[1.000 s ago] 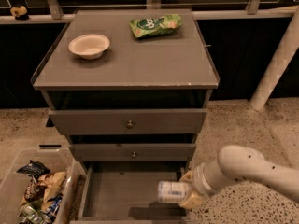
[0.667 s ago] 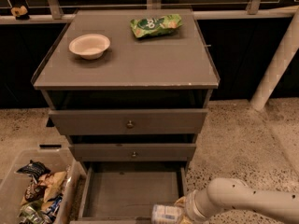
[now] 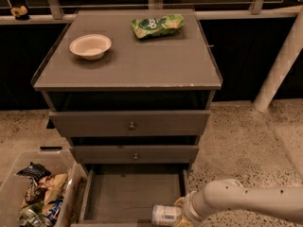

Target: Place blue plastic bottle into bottom drawer

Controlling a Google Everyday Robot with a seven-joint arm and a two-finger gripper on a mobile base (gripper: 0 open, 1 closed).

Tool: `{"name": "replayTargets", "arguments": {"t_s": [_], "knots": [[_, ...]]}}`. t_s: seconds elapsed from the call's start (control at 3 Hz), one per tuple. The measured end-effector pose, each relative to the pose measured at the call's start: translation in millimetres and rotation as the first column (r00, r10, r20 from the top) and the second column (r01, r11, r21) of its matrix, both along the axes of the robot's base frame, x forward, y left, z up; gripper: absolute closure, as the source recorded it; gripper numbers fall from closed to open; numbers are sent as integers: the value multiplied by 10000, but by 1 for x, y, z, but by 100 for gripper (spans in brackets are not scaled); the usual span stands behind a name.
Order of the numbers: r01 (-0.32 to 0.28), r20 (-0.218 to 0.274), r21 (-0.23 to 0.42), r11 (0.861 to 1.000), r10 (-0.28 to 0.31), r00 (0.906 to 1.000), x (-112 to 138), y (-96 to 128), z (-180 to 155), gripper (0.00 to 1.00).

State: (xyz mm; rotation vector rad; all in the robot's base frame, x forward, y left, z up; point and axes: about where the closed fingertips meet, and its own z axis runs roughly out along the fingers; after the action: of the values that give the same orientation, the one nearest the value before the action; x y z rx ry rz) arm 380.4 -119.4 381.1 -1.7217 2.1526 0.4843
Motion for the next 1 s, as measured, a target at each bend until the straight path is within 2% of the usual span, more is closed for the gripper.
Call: {"name": "replayTargets", "arguments": {"t_s": [0.33, 0.67, 1.0], "knots": [[-204, 909, -550, 9983, 254, 9955, 50, 10, -20, 100], [-171, 1908, -778, 9968, 317, 9811, 104, 17, -25, 100], [-171, 1908, -778, 9968, 317, 9811, 104, 17, -25, 100]]}}
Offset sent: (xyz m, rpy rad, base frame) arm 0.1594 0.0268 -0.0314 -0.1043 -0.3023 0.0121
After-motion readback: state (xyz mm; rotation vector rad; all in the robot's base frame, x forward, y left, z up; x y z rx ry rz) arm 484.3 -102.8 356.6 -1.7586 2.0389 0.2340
